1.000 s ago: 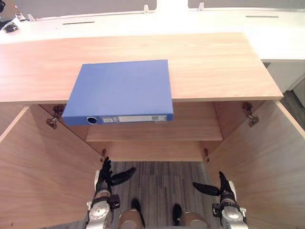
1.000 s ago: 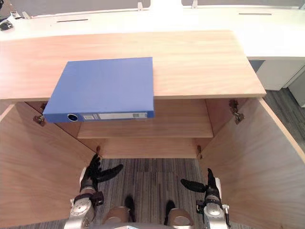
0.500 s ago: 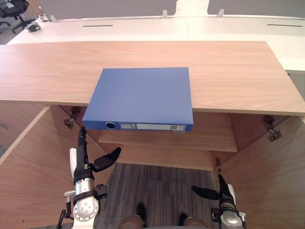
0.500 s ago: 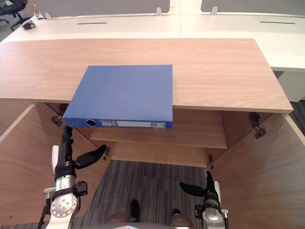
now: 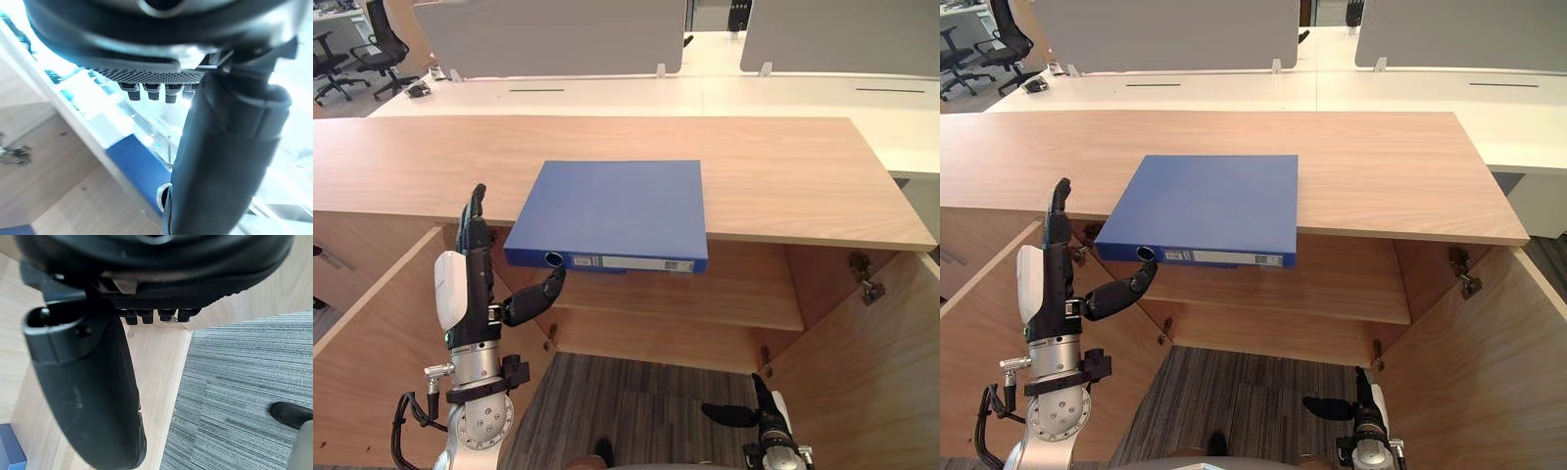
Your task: Walk over to the cabinet, pick up the folder, carry it to the office cabinet, place the folder inside the office cabinet, then close the office cabinet door
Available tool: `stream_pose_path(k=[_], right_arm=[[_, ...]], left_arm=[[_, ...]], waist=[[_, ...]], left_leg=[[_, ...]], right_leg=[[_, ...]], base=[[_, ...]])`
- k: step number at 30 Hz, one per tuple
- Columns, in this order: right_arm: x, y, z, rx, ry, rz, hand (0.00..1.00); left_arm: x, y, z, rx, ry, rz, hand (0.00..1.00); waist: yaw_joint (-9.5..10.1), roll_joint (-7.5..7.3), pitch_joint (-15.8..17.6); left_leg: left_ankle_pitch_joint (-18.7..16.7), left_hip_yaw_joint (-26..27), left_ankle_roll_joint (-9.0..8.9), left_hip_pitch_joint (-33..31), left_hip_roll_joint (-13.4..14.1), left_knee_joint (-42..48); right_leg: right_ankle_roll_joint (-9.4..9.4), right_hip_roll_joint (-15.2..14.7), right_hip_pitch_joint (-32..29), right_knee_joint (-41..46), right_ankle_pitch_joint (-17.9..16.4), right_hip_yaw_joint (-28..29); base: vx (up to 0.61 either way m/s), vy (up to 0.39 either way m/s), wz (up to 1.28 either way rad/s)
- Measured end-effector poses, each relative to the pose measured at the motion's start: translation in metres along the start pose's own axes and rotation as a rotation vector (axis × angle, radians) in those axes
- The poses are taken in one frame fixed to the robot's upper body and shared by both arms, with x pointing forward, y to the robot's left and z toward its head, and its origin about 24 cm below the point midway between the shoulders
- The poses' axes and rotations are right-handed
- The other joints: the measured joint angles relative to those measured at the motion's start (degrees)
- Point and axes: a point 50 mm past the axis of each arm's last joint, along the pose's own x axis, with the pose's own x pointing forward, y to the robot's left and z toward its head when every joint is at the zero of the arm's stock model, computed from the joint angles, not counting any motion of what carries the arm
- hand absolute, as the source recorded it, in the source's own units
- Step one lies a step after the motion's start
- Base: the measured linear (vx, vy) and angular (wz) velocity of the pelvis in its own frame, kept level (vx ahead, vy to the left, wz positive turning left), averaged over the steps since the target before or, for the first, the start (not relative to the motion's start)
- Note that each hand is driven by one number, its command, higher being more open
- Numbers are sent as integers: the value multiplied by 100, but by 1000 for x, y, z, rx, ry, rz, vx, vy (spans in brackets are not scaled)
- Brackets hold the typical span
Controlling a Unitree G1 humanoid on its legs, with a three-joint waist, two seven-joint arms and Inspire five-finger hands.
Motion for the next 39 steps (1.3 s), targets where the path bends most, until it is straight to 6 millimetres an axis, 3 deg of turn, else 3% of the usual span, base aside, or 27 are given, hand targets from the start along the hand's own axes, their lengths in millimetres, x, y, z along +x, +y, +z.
stream_pose_path(k=[10,13,14,19,24,27,31,34,39], right_arm=[[-5,2,-11,-14,29,20,100],[-5,1,-10,-15,24,23,100],[-4,1,-9,-15,20,29,100],[-5,1,-9,-15,21,34,100],[-4,1,-6,-9,6,41,100],[-3,-2,-2,3,-8,31,100],[-3,-3,4,12,-32,26,100],[-4,-5,25,71,-122,8,100],[-16,-11,75,271,-337,-36,100]], left_arm=[[22,-14,17,150,-242,-201,100],[30,-24,8,203,-265,-274,100],[32,-26,1,245,-253,-299,0],[35,-27,-8,388,-247,-323,0],[50,-23,-2,468,-302,-270,0],[64,-15,12,471,-363,-187,0],[64,-12,13,466,-355,-173,0],[57,-15,15,404,-330,-176,0],[43,-16,41,72,-310,-170,0]], waist=[[-140,-111,-93],[-253,-122,-98],[-294,-121,-98],[-291,-122,-98],[-285,-126,-101],[-292,-129,-115],[-290,-134,-129],[-306,-143,-124],[-321,-210,-126]], left_leg=[[24,301,-23,141,56,-151],[24,343,-22,160,58,-153],[22,375,-21,166,63,-154],[14,477,-24,142,85,-176],[13,485,-23,136,80,-185],[10,489,-23,130,76,-188],[-13,555,-42,120,93,-187],[-12,592,-36,33,92,-157],[-31,607,-13,33,87,-156]], right_leg=[[-22,59,-91,-2,23,295],[-23,65,-116,-7,31,334],[-26,70,-124,-17,42,362],[-30,102,-129,-196,169,462],[-19,98,-128,-265,189,476],[-15,98,-124,-297,199,482],[-14,109,-136,-355,227,550],[-9,125,-217,-385,294,595],[-12,121,-225,-390,299,624]], base=[[1,-7,-15],[8,-11,-10],[-15,-5,-14],[-15,-3,-12],[0,0,0],[0,0,0],[16,0,-8],[35,1,-8],[12,-2,-2]])
